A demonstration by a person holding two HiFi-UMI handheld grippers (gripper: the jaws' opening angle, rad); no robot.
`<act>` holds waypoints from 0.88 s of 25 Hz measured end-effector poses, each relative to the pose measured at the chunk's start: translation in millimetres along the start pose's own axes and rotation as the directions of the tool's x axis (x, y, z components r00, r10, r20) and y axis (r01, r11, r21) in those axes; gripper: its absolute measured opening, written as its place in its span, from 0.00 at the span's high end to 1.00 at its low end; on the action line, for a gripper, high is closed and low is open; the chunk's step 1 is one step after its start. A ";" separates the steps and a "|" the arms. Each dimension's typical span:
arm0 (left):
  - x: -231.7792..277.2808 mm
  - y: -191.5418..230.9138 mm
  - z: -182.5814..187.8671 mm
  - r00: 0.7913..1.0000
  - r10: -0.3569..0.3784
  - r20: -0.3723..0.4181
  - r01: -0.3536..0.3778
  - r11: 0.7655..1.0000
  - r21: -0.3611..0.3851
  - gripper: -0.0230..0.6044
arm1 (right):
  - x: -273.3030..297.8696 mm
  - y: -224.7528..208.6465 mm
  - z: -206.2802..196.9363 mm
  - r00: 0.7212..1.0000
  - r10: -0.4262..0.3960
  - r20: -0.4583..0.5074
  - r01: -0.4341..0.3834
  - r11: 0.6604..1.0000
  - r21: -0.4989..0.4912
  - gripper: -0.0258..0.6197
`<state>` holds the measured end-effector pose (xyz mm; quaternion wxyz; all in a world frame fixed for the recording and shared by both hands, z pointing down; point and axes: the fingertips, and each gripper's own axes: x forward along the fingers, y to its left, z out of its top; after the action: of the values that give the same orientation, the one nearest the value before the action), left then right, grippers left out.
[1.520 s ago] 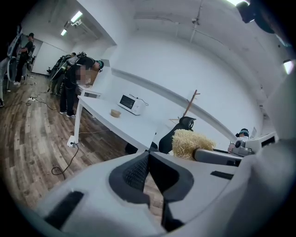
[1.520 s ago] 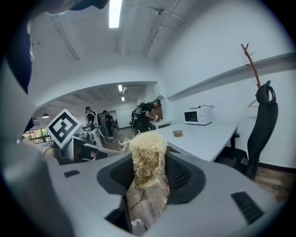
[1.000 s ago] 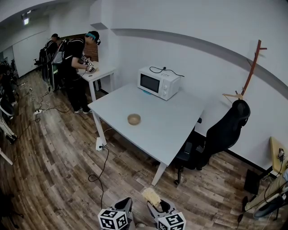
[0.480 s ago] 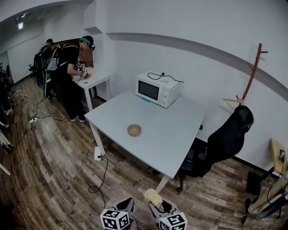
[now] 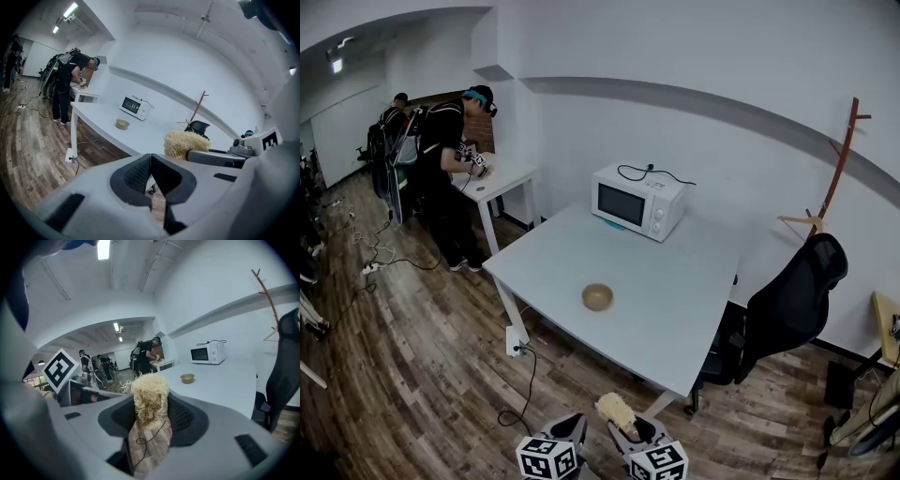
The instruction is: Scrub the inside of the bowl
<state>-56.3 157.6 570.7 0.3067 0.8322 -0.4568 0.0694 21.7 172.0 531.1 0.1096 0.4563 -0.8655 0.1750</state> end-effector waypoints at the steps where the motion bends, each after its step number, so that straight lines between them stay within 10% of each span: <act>1: 2.3 6.5 5.3 1.000 -0.001 -0.001 0.001 1.000 0.003 0.93 | 7.7 0.9 3.1 1.000 -0.001 0.001 0.001 1.000 -0.001 0.67; 22: 29.9 109.0 58.1 1.000 0.003 -0.018 -0.003 1.000 -0.004 0.93 | 119.3 4.0 37.0 0.999 -0.040 0.018 0.039 0.999 0.030 0.67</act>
<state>-136.2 59.8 584.7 0.3122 0.8302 -0.4554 0.0765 -49.5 69.5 538.1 0.0979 0.4765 -0.8547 0.1813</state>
